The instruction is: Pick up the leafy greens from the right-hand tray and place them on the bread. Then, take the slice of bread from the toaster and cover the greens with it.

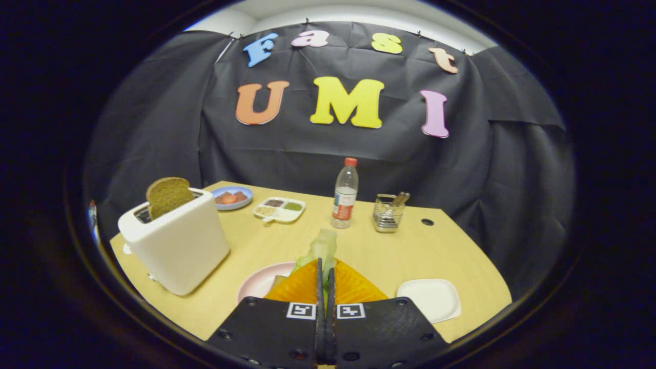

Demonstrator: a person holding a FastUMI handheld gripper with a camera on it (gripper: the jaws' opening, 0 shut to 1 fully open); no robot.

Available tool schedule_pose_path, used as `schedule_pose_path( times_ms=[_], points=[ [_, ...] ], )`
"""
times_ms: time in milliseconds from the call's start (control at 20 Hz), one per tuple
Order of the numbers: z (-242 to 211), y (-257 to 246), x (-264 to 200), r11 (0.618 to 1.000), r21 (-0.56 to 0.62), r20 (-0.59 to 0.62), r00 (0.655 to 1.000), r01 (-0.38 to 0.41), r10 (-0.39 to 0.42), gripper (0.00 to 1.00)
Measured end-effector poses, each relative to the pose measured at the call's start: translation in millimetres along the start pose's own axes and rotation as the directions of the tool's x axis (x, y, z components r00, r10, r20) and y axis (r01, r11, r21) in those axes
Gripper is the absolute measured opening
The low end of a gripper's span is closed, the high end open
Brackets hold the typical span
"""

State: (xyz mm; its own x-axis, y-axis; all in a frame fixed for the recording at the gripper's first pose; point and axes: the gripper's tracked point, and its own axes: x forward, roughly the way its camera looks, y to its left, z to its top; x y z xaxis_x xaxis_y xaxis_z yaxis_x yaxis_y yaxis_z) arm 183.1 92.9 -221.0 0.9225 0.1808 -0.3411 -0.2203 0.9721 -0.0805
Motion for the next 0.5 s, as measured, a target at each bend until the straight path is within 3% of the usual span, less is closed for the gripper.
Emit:
schedule_pose_path(
  times_ms=[200,500],
  points=[
    [-11.6,45.3,16.7,0.998,0.02,-0.008,0.998,-0.061,0.061,0.0],
    [-48.5,43.1,48.2,0.999,-0.045,-0.072,0.997,-0.025,0.022,0.0]
  ],
)
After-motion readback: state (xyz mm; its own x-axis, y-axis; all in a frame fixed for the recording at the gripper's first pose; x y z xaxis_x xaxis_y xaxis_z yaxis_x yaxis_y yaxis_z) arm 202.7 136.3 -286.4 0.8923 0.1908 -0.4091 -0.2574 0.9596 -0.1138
